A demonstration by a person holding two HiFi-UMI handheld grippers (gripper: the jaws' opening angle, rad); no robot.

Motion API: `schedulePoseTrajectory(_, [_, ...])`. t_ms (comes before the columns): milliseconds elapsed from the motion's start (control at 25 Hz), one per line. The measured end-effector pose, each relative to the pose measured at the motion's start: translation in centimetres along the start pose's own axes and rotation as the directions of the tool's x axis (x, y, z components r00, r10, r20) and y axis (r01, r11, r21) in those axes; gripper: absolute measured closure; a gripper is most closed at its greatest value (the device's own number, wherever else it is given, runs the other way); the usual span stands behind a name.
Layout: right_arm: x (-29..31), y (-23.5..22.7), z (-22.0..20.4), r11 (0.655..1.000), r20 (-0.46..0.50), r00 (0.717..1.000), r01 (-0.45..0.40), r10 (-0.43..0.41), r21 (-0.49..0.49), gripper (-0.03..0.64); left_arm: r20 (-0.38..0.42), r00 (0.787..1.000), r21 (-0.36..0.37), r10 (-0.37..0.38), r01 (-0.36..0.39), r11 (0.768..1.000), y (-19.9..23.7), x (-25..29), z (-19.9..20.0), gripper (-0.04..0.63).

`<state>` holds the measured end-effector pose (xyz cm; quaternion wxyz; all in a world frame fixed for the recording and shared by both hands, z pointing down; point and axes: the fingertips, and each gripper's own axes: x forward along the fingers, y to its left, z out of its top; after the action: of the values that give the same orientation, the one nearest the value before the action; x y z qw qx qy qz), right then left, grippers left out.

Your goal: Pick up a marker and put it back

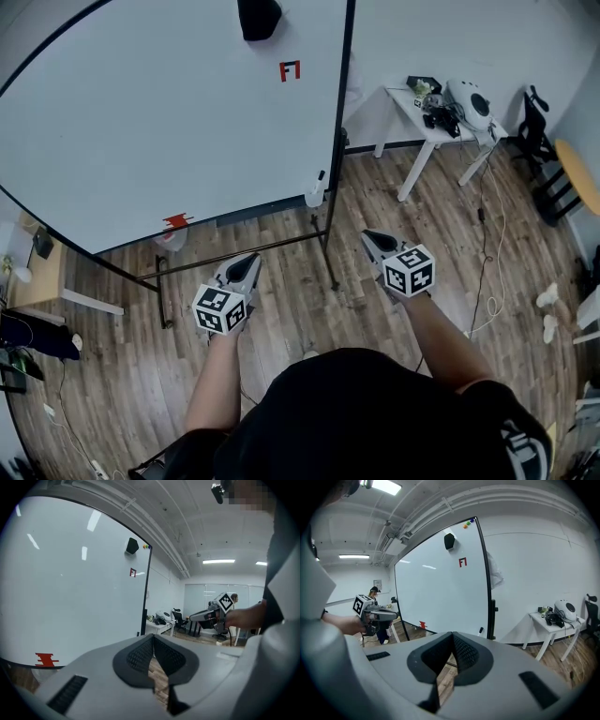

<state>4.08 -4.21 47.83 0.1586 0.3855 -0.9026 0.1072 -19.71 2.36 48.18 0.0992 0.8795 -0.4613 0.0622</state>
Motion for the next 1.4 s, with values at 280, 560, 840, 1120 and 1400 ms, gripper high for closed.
schedulePoseTrajectory(280, [2.9, -0.8, 1.1, 1.0, -0.004, 1.0, 0.002, -0.002, 0.013, 0.62, -0.012, 1.0, -0.004, -0.006, 0.006, 1.0, 2.4, 1.1, 0.5, 0.583])
schedulePoseTrajectory(560, [5.6, -2.2, 2.1, 1.0, 0.004, 1.0, -0.007, 0.007, 0.025, 0.62, -0.032, 0.999, -0.003, -0.004, 0.004, 1.0, 4.3, 3.2, 0.8, 0.582])
schedulePoseTrajectory(840, [8.4, -5.2, 3.2, 0.999, 0.006, 1.0, -0.025, 0.025, 0.022, 0.62, -0.034, 0.999, 0.006, 0.02, -0.019, 1.0, 6.2, 6.2, 2.1, 0.582])
schedulePoseTrajectory(1120, [12.3, -9.7, 3.8, 0.999, -0.002, 0.999, -0.045, 0.045, 0.03, 0.62, -0.054, 0.998, -0.003, 0.036, -0.037, 0.999, 8.5, 10.9, 2.5, 0.583])
schedulePoseTrajectory(1400, [16.6, -13.3, 3.9, 0.997, -0.029, 0.997, -0.07, 0.072, 0.043, 0.62, -0.06, 0.997, -0.018, 0.044, -0.045, 0.999, 10.9, 15.3, 2.6, 0.582])
